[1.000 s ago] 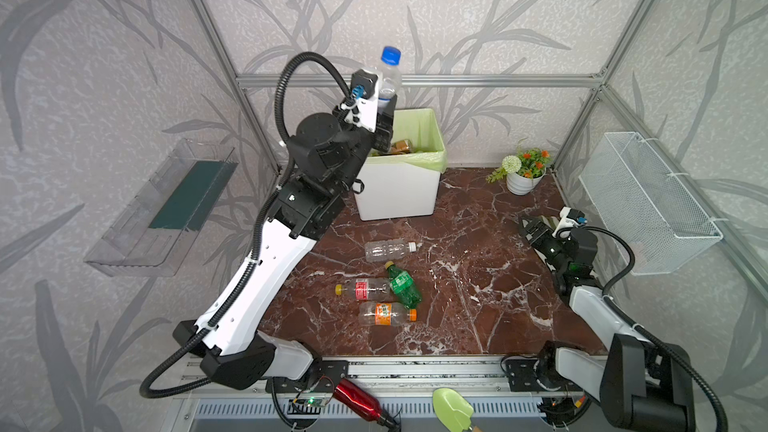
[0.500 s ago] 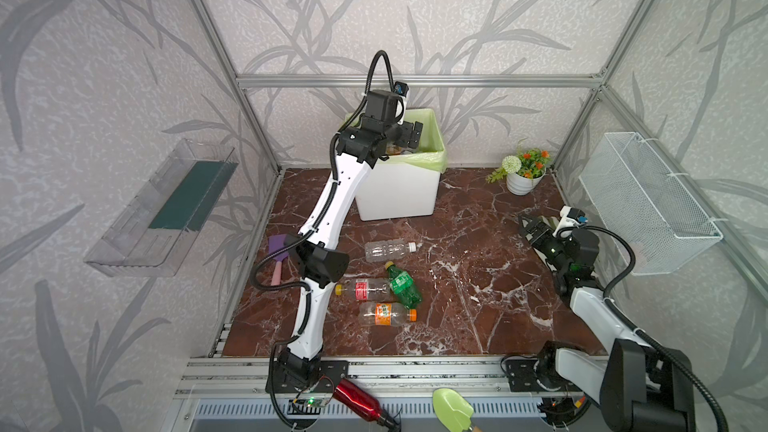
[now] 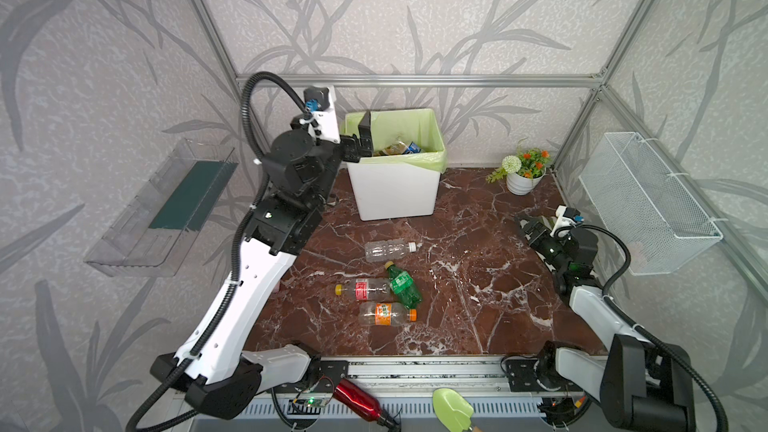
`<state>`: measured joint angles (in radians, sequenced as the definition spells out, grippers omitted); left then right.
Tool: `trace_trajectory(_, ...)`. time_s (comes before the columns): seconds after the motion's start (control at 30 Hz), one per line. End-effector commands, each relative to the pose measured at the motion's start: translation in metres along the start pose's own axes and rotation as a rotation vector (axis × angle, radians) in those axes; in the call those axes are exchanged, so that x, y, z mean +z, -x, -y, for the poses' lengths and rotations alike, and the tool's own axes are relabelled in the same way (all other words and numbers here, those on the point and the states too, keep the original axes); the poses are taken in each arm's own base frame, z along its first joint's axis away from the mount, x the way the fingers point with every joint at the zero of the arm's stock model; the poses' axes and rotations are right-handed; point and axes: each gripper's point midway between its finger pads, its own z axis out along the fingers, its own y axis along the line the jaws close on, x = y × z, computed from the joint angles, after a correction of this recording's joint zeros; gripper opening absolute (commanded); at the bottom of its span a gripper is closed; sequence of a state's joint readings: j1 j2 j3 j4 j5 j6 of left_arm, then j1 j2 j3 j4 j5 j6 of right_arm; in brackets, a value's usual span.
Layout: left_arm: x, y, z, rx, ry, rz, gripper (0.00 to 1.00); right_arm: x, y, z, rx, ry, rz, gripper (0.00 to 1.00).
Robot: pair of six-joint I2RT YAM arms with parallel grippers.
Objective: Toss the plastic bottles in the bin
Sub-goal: 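Open the left gripper over the bin and withdraw it, then reach the right gripper to the clear white-capped bottle and grasp it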
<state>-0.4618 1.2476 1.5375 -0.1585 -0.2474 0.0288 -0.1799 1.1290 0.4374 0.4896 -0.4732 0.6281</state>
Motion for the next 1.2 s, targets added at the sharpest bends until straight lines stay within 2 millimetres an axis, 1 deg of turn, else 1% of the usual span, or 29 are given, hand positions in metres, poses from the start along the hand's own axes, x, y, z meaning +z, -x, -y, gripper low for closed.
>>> trace_trajectory(0.0,0.005,-0.07,-0.018,-0.012,0.116,-0.128,0.99,0.006,0.003,-0.036,-0.112,0.085,-0.045,0.99)
trace_trajectory(0.07,-0.004,-0.098,-0.028,-0.019,0.153,-0.169,0.99,0.011,-0.008,-0.052,-0.173,0.088,-0.091,0.98)
trace_trajectory(0.13,-0.012,-0.125,-0.042,-0.036,0.205,-0.212,0.99,0.017,-0.024,-0.073,-0.252,0.104,-0.145,0.97)
trace_trajectory(0.23,-0.028,-0.159,-0.068,-0.099,0.299,-0.266,0.99,0.026,-0.054,-0.103,-0.362,0.157,-0.231,0.94)
trace_trajectory(0.27,-0.033,-0.169,-0.074,-0.119,0.315,-0.279,0.99,0.029,-0.064,-0.113,-0.4,0.185,-0.256,0.93)
trace_trajectory(0.37,-0.053,-0.198,-0.103,-0.193,0.405,-0.313,0.99,0.037,-0.099,-0.144,-0.546,0.285,-0.357,0.9)
trace_trajectory(0.47,-0.075,-0.227,-0.133,-0.262,0.499,-0.366,0.99,0.041,-0.13,-0.17,-0.701,0.362,-0.448,0.9)
trace_trajectory(0.57,-0.097,-0.252,-0.156,-0.334,0.591,-0.402,0.99,0.045,-0.161,-0.192,-0.847,0.428,-0.529,0.9)
trace_trajectory(0.67,-0.116,-0.27,-0.167,-0.401,0.654,-0.406,0.99,0.05,-0.192,-0.209,-0.961,0.489,-0.598,0.9)
trace_trajectory(0.8,-0.13,-0.287,-0.169,-0.45,0.676,-0.402,0.99,0.059,-0.229,-0.226,-1.077,0.554,-0.674,0.9)
trace_trajectory(0.87,-0.132,-0.292,-0.169,-0.458,0.678,-0.411,0.99,0.065,-0.245,-0.236,-1.132,0.582,-0.704,0.87)
trace_trajectory(0.9,-0.133,-0.294,-0.168,-0.462,0.678,-0.415,0.99,0.071,-0.258,-0.233,-1.151,0.586,-0.738,0.85)
trace_trajectory(0.93,-0.134,-0.296,-0.168,-0.464,0.679,-0.424,0.99,0.075,-0.267,-0.235,-1.174,0.594,-0.758,0.83)
trace_trajectory(1.07,-0.133,-0.304,-0.167,-0.48,0.678,-0.446,0.99,0.09,-0.293,-0.244,-1.238,0.633,-0.808,0.82)
trace_trajectory(1.17,-0.133,-0.309,-0.167,-0.484,0.682,-0.461,0.99,0.101,-0.309,-0.248,-1.269,0.65,-0.839,0.82)
